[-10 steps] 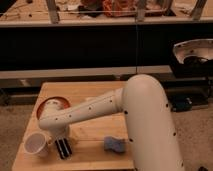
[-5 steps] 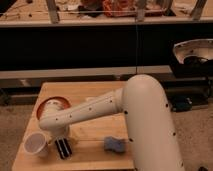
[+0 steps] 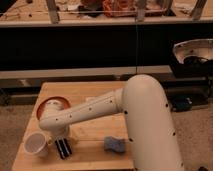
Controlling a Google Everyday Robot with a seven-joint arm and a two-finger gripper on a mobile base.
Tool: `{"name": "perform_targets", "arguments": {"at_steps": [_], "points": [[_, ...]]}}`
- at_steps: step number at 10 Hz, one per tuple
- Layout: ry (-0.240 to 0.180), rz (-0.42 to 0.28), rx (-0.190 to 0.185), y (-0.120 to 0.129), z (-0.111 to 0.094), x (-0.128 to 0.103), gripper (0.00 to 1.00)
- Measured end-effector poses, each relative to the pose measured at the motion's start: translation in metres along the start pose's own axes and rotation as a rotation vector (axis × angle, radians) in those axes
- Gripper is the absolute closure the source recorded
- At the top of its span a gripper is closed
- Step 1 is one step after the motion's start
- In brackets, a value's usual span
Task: Place the eraser on the white sponge
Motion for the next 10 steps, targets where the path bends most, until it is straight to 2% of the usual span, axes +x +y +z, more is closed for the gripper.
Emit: {"name": "perform_targets", "arguments": {"at_steps": [8,10], "points": [[0.004,0.0,0.008,-0.0004,0.0007,0.0023,0.2],[0.002,0.0,0.009,-0.0006,0.0012,0.0023,0.23]]}}
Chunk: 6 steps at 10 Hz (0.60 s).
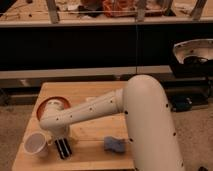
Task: Place the eraser on the white sponge
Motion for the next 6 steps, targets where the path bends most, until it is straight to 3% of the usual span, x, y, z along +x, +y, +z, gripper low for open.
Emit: {"name": "perform_targets", "arguments": {"at_steps": [4,6], "points": [[0.0,0.0,0.003,-0.0001,0.0012,0.0009,0.2],[0.0,0.001,0.005,0.0005,0.0006,0.0017,0.31]]}}
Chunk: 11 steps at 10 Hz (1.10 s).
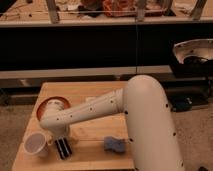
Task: Place the eraser on the white sponge
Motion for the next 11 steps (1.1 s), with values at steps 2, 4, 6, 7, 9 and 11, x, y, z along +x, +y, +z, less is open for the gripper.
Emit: {"name": "perform_targets", "arguments": {"at_steps": [2,4,6,7,9,11], "points": [[0.001,0.0,0.005,-0.001,0.0,0.001,0.45],[0.001,0.0,0.006,-0.001,0.001,0.001,0.4],[0.004,0.0,0.003,0.001,-0.001,0.001,0.4],[0.009,0.0,0.004,0.001,-0.006,0.003,0.49],[0.014,0.001,0.002,0.002,-0.024,0.004,0.69],[0.016,-0.001,0.004,0.001,-0.026,0.004,0.87]]}}
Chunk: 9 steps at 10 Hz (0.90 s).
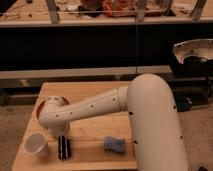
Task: Place the eraser on the white sponge
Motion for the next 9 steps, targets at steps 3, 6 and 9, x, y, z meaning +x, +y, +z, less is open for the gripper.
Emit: {"name": "perform_targets", "arguments": {"at_steps": [3,6,9], "points": [[0.008,0.002,0.002,0.004,0.008,0.0,1.0],[0.019,0.009,-0.001,0.01,-0.02,0.002,1.0],[0.034,0.011,0.005,0.014,-0.025,0.004,1.0]]}}
